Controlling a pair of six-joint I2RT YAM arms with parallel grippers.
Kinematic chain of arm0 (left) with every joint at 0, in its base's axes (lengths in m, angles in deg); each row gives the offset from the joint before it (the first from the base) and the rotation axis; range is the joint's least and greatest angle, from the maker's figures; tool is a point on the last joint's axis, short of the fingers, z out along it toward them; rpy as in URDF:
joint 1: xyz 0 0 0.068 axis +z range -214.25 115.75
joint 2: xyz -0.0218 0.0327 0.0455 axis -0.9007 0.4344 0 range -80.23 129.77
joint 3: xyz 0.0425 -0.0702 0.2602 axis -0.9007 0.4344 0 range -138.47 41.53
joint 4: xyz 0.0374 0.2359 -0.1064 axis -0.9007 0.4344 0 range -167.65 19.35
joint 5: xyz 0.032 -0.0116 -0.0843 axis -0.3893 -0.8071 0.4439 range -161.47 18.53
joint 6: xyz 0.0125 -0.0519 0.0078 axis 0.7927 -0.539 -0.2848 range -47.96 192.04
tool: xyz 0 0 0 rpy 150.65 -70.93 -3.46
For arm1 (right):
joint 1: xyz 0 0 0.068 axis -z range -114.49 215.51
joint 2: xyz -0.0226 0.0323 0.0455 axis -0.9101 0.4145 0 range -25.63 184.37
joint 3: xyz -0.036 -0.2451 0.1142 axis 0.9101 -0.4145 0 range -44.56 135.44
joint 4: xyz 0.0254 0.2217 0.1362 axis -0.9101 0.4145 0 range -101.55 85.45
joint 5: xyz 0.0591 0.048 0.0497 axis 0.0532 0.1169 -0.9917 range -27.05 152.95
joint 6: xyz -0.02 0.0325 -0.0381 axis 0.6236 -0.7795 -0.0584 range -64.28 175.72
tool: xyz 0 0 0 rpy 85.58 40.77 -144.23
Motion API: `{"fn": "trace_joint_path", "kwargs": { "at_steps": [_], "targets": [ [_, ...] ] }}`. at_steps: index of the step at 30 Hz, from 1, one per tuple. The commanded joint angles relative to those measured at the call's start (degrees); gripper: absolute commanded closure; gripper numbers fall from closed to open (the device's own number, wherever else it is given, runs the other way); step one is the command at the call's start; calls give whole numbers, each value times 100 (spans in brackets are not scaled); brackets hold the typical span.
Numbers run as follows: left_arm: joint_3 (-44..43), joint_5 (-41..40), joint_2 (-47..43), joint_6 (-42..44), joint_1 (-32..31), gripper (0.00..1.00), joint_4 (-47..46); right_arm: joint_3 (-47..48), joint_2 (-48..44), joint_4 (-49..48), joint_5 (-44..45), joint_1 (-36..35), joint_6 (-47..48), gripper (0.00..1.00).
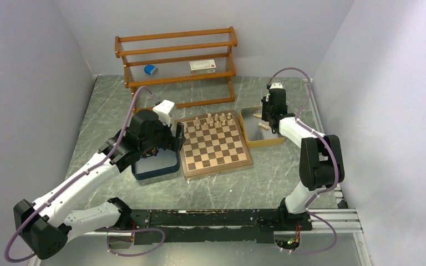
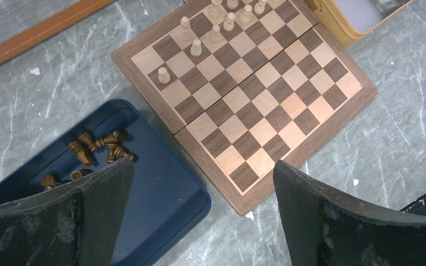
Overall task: Set up the chess pieces on the board
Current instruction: Pick up the chess piece from the storage box, then place the chess piece on the chessboard.
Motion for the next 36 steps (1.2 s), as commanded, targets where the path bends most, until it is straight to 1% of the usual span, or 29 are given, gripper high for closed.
{"fn": "trace_joint_path", "kwargs": {
  "at_steps": [1,3,5,10,15,17,22,25,26,27,29,33,36],
  "targets": [
    [-88,133,68,-141,62,0,-11,-280,-300,-255,-145,42,-39,85],
    [-93,190,126,-163,69,0,-8,-377,-473,-315,-245,39,-42,85],
    [-116,272,211,-222,62,0,-12,-481,-729,-413,-538,37,-45,86],
    [-177,514,475,-515,62,0,-23,-942,-1468,-981,-1520,0,-80,85],
    [-571,705,906,-646,83,0,259,-1373,-2131,-1611,-2339,-207,-194,85],
    [-689,906,1010,-692,90,0,223,-1463,-2336,-1723,-2504,-411,-155,86],
    [-1092,1490,1262,-760,131,0,153,-1750,-2850,-2077,-2599,-1254,124,85],
    [-1362,1802,1350,-764,149,0,115,-1823,-3020,-2235,-2910,-1633,309,85],
    [-1454,1884,1356,-761,164,1,95,-1826,-3061,-2267,-3057,-1737,312,86],
    [-1518,1964,1357,-758,167,5,59,-1831,-3108,-2292,-3207,-1837,310,86],
    [-1619,2161,1337,-725,184,9,-18,-1870,-3198,-2398,-3549,-2041,274,86],
    [-1747,2568,1261,-660,201,11,-203,-1838,-3284,-2343,-4081,-2313,320,86],
    [-1659,2947,1149,-638,203,15,-519,-1888,-3337,-2453,-4501,-2409,266,86]
  ]
}}
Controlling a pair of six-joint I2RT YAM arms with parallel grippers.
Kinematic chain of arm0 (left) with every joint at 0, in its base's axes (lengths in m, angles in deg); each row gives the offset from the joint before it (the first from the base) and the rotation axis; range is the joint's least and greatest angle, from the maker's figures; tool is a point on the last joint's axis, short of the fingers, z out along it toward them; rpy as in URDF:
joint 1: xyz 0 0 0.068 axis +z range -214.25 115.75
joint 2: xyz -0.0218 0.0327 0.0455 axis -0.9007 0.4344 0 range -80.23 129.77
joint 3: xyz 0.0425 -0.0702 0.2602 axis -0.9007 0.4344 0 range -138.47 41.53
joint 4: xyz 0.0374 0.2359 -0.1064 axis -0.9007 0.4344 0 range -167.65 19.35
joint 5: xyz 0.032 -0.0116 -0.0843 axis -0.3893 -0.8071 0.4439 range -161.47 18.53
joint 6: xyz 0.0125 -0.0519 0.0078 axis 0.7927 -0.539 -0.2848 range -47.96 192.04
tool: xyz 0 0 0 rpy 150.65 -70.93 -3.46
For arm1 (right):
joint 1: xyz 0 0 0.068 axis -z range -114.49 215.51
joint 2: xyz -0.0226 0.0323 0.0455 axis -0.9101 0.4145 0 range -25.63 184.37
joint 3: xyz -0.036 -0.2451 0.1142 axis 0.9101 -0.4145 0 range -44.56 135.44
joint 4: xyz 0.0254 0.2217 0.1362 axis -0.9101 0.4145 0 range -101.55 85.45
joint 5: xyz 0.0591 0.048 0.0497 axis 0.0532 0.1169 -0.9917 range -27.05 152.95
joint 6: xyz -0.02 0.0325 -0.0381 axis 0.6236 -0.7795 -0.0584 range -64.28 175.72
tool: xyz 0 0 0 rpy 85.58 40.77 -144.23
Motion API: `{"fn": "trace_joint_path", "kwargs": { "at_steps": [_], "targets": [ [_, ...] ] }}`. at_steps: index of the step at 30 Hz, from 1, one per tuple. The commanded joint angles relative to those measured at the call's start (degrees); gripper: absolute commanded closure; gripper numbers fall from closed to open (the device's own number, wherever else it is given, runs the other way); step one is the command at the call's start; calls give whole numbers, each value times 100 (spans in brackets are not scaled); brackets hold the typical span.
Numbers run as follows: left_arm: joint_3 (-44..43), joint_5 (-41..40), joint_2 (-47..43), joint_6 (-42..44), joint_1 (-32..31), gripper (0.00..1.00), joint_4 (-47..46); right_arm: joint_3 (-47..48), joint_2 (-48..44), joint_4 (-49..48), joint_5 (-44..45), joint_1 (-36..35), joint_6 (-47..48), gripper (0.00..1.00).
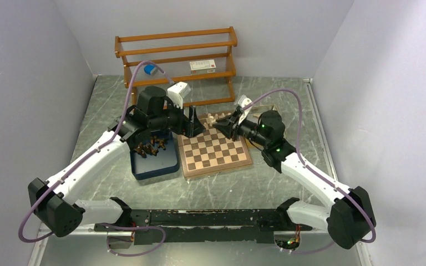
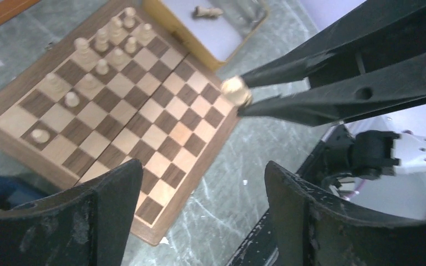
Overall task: Set up the chess pieces on the board
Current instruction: Place the chess piece on the chessboard.
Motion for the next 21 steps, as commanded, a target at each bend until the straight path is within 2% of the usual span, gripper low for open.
{"fn": "trace_joint_path", "kwargs": {
  "at_steps": [1,5,17,21],
  "targets": [
    [-60,879,-216,52,37,18,-597,-122,-150,-386,-1009,-140,15,86],
    [163,1394,-356,42,37,30,-1036,-221,-250,-749,-1585,-167,-262,86],
    [259,2479,-240,114,44,40,-1539,-251,-533,-909,-1946,-202,-401,86],
    [280,2680,-183,129,45,50,-1623,-256,-529,-953,-1972,-202,-449,86]
  ]
}}
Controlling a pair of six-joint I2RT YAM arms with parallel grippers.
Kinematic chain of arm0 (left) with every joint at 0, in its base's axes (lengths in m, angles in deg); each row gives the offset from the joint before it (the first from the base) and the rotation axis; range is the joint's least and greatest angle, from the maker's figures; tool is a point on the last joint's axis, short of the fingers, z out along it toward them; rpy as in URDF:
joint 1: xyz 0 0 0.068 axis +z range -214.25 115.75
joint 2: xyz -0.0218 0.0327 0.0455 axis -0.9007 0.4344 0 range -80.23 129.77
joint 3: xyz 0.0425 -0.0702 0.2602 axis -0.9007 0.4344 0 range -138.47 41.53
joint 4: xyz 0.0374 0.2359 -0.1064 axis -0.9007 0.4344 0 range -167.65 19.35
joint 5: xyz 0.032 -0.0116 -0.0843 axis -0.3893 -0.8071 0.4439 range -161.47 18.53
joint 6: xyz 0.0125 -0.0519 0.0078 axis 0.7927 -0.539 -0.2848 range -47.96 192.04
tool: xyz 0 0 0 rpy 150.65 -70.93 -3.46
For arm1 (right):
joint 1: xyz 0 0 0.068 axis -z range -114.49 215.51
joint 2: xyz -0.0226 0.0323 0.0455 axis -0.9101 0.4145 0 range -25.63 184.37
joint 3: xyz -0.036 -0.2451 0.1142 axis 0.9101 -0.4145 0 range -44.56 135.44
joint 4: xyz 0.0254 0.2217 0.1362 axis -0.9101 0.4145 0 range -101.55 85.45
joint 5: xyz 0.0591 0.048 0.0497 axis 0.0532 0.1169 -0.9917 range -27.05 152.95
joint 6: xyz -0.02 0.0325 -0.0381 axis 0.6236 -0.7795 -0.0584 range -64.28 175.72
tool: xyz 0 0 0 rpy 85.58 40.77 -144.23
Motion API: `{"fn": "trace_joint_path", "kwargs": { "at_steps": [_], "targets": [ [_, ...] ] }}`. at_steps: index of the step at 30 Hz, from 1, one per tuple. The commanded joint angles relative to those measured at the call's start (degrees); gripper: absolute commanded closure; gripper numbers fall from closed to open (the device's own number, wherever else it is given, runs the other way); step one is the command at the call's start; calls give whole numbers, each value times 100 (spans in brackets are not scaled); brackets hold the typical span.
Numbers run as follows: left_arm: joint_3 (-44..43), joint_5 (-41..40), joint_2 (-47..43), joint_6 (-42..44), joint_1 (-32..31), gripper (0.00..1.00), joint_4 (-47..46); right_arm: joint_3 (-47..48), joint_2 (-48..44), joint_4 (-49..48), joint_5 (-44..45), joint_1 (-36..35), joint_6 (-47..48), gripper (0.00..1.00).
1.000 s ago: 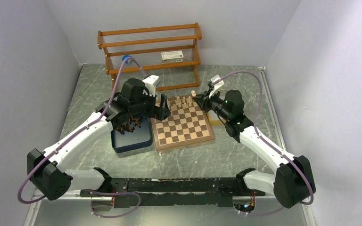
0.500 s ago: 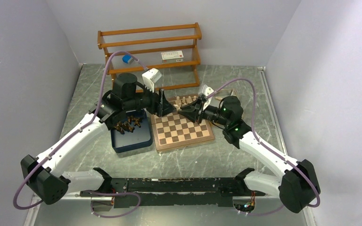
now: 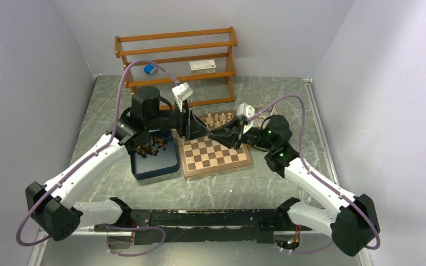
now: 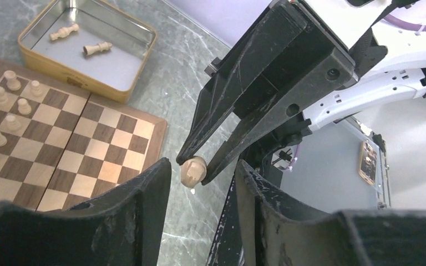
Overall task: Set up the chess pieces on the board
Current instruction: Place the chess piece on the chessboard.
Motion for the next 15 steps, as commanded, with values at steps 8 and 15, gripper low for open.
{"fn": "trace_joint_path", "kwargs": {
  "at_steps": [8,15],
  "targets": [
    [140,594,31,191,35,67,-366,-39,-133,-288,-100,-45,-166,86],
    [123,553,-17,303,35,88,-289,-66,-39,-244,-28,-42,-170,83]
  ]
}}
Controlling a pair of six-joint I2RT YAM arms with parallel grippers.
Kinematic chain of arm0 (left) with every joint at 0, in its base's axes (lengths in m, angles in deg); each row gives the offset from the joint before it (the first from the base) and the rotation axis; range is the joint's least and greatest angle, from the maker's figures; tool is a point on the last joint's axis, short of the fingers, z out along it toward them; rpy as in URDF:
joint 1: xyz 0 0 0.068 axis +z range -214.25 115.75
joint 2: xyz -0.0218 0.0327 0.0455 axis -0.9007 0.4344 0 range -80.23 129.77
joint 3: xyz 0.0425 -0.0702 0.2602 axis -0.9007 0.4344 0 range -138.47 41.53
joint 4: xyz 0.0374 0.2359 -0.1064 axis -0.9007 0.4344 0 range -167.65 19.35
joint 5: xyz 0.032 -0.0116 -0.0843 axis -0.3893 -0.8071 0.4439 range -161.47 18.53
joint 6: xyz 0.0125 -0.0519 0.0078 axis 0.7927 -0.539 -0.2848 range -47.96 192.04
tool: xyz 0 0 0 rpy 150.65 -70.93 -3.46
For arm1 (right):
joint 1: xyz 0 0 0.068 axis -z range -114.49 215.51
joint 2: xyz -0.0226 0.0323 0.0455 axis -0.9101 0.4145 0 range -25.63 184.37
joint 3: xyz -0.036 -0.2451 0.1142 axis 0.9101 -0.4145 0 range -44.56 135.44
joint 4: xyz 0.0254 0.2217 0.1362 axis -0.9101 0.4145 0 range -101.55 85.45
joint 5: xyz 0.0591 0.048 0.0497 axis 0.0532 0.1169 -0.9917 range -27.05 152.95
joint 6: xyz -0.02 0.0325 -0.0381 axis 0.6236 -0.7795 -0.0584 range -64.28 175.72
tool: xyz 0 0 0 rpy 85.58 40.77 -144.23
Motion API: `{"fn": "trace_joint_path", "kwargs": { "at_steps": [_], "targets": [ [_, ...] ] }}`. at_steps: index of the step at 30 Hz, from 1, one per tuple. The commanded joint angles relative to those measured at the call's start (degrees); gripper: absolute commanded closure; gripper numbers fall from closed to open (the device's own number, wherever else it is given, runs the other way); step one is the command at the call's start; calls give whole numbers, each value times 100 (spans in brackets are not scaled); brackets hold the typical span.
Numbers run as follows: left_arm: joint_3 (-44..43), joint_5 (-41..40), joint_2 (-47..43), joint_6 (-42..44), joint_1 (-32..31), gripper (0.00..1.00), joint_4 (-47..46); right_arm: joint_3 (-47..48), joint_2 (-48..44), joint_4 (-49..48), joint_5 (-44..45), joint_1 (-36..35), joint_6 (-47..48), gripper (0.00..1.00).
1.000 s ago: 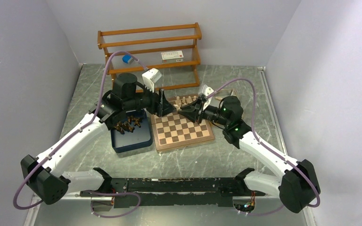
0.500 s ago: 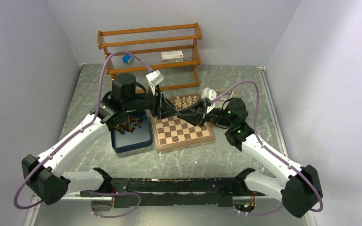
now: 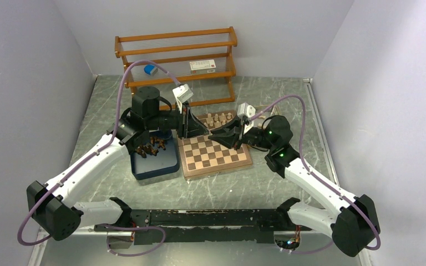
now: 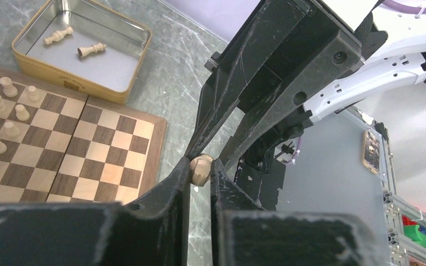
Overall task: Set up the chess pieces on the board
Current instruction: Place the chess piece on the chessboard.
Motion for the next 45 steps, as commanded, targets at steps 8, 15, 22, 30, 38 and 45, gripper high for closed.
{"fn": "trace_joint_path", "kwargs": {
  "at_steps": [8,15,22,30,38,45],
  "targets": [
    [-73,-310,-113,210,13,95,130,-287,28,-377,401,-30,-239,49],
    [-187,-1961,-172,154,9,95,475,-489,-161,-77,1306,-23,-423,1],
    [-681,-4096,503,237,8,95,1199,-421,-252,629,2468,-21,-503,0],
    [-1203,-5279,1658,234,8,95,1343,-253,-220,1116,3417,-23,-715,0],
    [-1538,-5895,2784,295,15,95,1291,-163,-118,1501,3913,-19,-846,0],
    [-1560,-5883,3249,105,89,95,1025,-151,-71,1606,3746,-14,-799,0]
  ]
}}
